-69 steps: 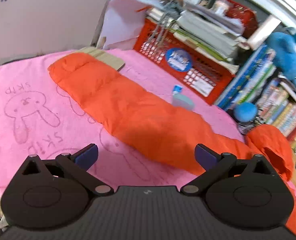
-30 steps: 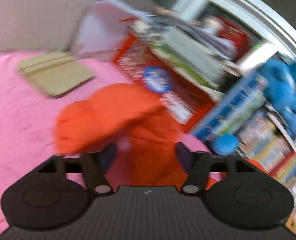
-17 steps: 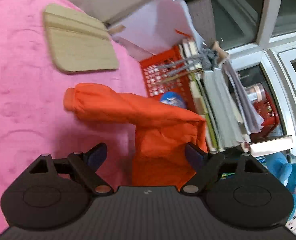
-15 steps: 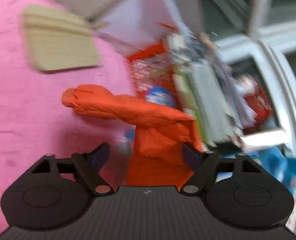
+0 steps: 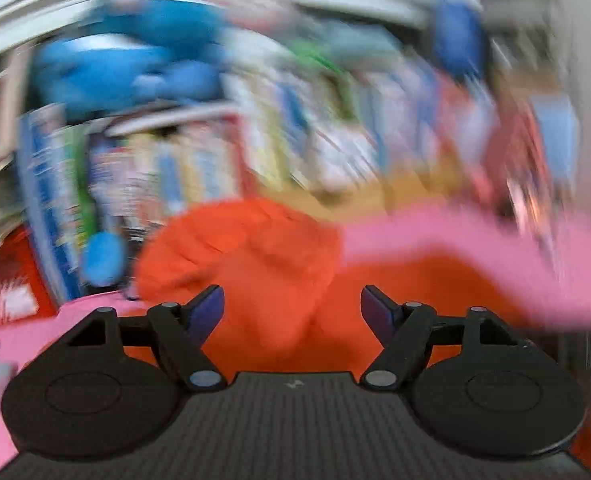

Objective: Fold clothes
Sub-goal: 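Lift the sleeve with the left tool and fold it across the jacket body, then open the left tool and raise it off the folded sleeve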

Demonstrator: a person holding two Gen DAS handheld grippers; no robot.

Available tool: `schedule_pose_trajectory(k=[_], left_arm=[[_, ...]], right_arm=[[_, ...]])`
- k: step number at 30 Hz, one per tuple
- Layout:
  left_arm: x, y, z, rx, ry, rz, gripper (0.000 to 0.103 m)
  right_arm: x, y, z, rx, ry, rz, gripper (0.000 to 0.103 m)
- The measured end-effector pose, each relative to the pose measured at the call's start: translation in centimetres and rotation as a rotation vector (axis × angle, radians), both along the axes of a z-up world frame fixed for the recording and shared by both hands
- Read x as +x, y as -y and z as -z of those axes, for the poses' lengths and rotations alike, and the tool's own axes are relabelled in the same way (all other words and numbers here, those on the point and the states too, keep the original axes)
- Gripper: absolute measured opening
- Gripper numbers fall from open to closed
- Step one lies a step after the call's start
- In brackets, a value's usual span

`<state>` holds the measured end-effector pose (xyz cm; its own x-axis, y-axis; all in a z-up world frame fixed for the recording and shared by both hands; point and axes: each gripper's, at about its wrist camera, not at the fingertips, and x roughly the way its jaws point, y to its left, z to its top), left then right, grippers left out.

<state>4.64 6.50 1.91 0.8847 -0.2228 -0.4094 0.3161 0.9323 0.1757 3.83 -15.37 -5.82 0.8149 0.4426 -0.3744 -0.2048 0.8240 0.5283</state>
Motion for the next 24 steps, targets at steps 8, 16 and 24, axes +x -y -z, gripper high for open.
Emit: schedule_pose_trajectory(k=[8, 16, 24], left_arm=[[-4.3, -0.9, 0.1, 0.022, 0.098, -0.042, 0.100], [-2.5, -9.7, 3.0, -0.341, 0.107, -0.610, 0.101], [-3.5, -13.6, 4.1, -0.589, 0.149, -0.635, 0.101]], right_arm=[[0.2, 0.2, 0.1, 0.008, -0.002, 0.001, 0.103], [0.0, 0.2, 0.1, 0.012, 0.002, 0.008, 0.103], [0.5, -0.8, -1.4, -0.009, 0.046, 0.052, 0.103]])
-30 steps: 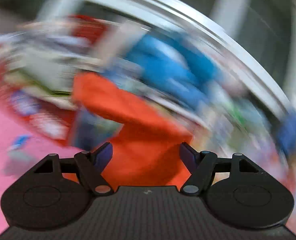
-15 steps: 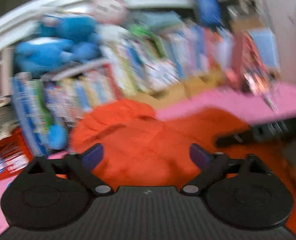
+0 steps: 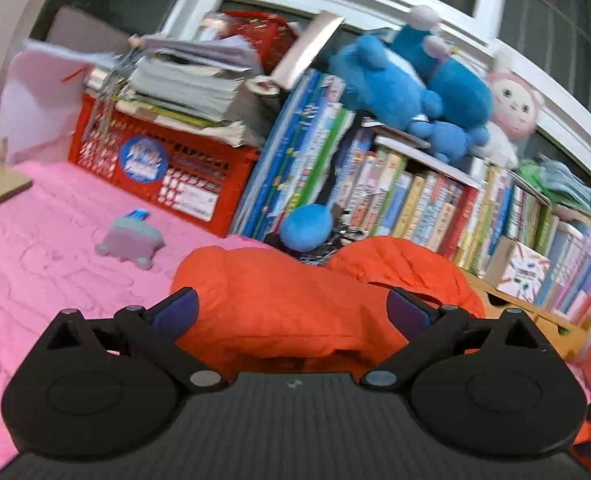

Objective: Fold clothes
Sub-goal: 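Open the left tool and raise it off the folded sleeve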

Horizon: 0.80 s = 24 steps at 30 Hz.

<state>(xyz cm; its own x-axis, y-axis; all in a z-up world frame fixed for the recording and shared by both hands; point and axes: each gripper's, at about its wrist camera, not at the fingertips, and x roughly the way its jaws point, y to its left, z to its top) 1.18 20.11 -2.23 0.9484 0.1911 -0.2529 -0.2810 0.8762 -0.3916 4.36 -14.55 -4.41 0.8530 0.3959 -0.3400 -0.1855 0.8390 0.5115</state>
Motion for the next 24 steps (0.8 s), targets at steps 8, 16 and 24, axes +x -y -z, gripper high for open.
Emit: schedule_pose_trajectory(k=[8, 16, 24], left_arm=[[-0.9, -1.6, 0.5, -0.090, 0.024, -0.060, 0.102], [-0.8, -3.1, 1.3, -0.182, 0.010, -0.090, 0.102], [-1.0, -2.8, 1.1, -0.174, 0.013, -0.094, 0.103]], right_arm=[[7.4, -3.4, -3.4, 0.024, -0.081, 0.079, 0.103], [3.7, -7.8, -3.8, -0.246, -0.208, -0.153, 0.103], [-0.1, -8.1, -6.6, -0.324, -0.091, -0.423, 0.103]])
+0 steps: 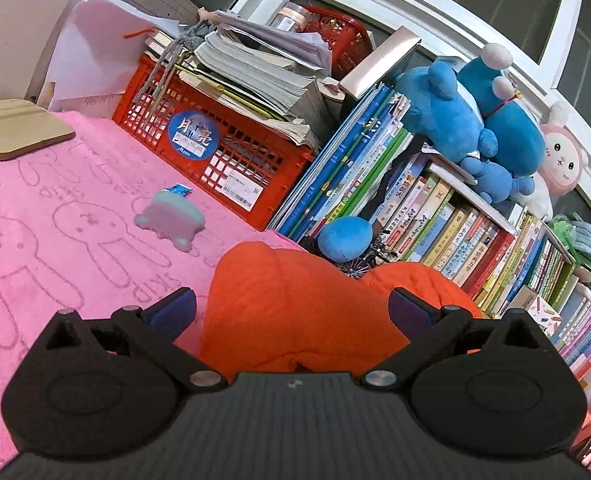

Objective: Fold clothes
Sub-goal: 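Open the left tool and raise it off the folded sleeve, then grasp the other orange sleeve cuff with the right tool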

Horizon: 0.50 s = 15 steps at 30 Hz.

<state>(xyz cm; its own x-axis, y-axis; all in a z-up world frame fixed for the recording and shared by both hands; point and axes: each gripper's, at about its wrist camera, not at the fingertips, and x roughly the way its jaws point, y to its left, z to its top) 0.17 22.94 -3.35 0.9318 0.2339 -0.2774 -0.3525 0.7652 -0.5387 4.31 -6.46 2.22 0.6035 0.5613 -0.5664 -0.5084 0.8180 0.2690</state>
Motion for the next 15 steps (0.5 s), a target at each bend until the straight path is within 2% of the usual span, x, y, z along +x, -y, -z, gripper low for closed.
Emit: schedule_pose_trajectory(k=[2, 4, 6, 9, 11, 12, 15], left_arm=[[-0.2, -0.1, 0.0, -0.003, 0.003, -0.016, 0.103], [-0.5, -0.2, -0.1, -0.004, 0.014, -0.045, 0.103], [-1.0, -0.4, -0.1, -0.008, 0.034, -0.089, 0.103], [-1.7, -0.9, -0.1, -0.026, 0.063, -0.167, 0.103], [-2.1, -1.4, 0.0, -0.045, 0.071, -0.209, 0.103], [-2.2, -1.6, 0.1, -0.057, 0.070, -0.225, 0.103], [-2.5, -2.3, 0.4, -0.097, 0.065, -0.262, 0.103]], right_arm=[[1.1, 0.4, -1.6, 0.056, 0.130, 0.049, 0.103], [4.5, 0.4, -1.9, 0.076, 0.182, 0.185, 0.103], [9.0, 0.3, -0.7, 0.083, 0.115, 0.296, 0.103], [14.7, 0.2, 2.7, 0.138, -0.050, 0.415, 0.103], [16.0, 0.1, 4.4, 0.200, -0.076, 0.465, 0.103], [16.3, -0.4, 5.0, 0.195, -0.077, 0.462, 0.103], [16.5, -2.7, 5.8, 0.109, -0.073, 0.399, 0.103]])
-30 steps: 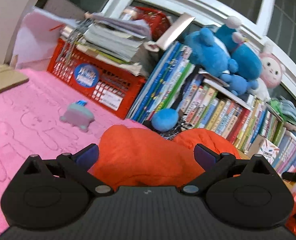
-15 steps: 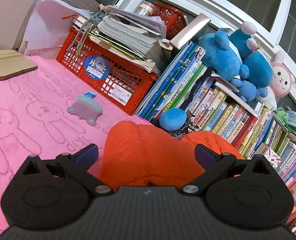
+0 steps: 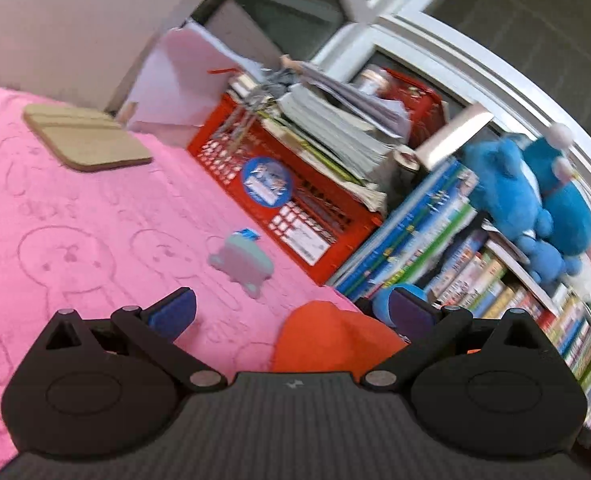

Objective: Fold clothes
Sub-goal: 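Grasp the other orange sleeve cuff with the right tool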

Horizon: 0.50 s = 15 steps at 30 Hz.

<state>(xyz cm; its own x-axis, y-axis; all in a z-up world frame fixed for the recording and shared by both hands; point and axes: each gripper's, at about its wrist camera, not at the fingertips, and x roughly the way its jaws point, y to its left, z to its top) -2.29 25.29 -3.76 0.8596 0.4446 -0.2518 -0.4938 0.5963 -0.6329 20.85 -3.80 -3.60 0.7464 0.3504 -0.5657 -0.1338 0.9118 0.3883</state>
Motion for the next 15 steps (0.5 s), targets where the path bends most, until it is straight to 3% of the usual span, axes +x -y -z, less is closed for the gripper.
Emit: schedule_pose_trajectory(k=[2, 3, 4, 6, 8, 11, 15], left_arm=[[-0.1, -0.3, 0.2, -0.019, 0.000, -0.014, 0.103], [-0.2, -0.4, 0.2, -0.026, 0.001, -0.020, 0.103], [-0.3, -0.5, 0.3, -0.031, 0.001, -0.024, 0.103], [-0.3, -0.6, 0.4, -0.039, 0.001, -0.028, 0.103], [-0.4, -0.8, 0.4, -0.044, 0.002, -0.031, 0.103], [-0.5, -0.9, 0.5, -0.052, 0.003, -0.035, 0.103], [-0.4, -1.0, 0.6, -0.055, -0.003, -0.027, 0.103]], right_arm=[[-0.8, -0.5, -0.3, -0.009, -0.003, -0.049, 0.091], [-1.2, -0.6, -0.7, 0.006, -0.002, -0.062, 0.073], [-1.6, -0.7, -1.0, 0.020, -0.002, -0.074, 0.047], [-2.5, -0.6, -1.8, 0.043, 0.010, -0.094, 0.021], [-3.6, -0.1, -2.7, 0.055, 0.041, -0.105, 0.019], [-6.1, 0.7, -4.6, -0.008, 0.139, -0.111, 0.015], [-10.2, 1.4, -6.7, -0.204, 0.307, -0.044, 0.014]])
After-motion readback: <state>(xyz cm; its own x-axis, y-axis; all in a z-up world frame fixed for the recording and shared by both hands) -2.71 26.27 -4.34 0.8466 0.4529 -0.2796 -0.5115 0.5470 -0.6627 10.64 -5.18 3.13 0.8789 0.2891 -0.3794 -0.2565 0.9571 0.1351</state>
